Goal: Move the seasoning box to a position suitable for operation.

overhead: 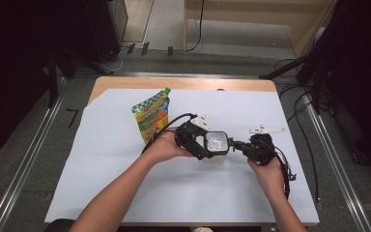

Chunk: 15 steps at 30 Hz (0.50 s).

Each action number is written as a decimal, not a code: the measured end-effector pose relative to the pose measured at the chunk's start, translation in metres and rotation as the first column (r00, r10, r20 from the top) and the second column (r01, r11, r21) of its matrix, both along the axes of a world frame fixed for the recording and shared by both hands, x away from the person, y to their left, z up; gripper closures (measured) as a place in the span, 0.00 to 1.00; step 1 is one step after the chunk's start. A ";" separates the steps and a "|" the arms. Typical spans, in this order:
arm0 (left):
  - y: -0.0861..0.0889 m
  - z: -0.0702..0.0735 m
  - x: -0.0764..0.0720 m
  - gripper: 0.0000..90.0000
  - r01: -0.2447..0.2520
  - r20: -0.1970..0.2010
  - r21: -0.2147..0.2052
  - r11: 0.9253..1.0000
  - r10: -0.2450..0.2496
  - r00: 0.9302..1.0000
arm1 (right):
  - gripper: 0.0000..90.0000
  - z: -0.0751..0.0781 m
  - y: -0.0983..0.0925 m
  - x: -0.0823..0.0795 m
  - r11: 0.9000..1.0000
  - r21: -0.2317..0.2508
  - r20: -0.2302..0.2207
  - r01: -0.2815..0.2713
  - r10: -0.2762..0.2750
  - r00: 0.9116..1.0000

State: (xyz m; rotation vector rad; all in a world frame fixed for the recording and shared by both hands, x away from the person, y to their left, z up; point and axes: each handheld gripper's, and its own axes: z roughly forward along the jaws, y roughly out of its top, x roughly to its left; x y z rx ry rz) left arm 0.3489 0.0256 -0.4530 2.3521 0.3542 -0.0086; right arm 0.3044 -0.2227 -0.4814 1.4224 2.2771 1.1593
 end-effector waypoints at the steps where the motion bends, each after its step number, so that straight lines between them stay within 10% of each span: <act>1: 0.000 0.000 0.000 0.18 0.002 0.001 -0.001 1.000 -0.002 1.000 | 1.00 0.000 0.000 0.000 1.000 0.000 -0.001 0.001 -0.001 1.000; 15: -0.004 0.012 0.002 0.18 0.008 0.012 0.016 1.000 -0.008 1.000 | 1.00 0.000 0.000 0.000 1.000 0.002 -0.003 0.000 0.000 1.000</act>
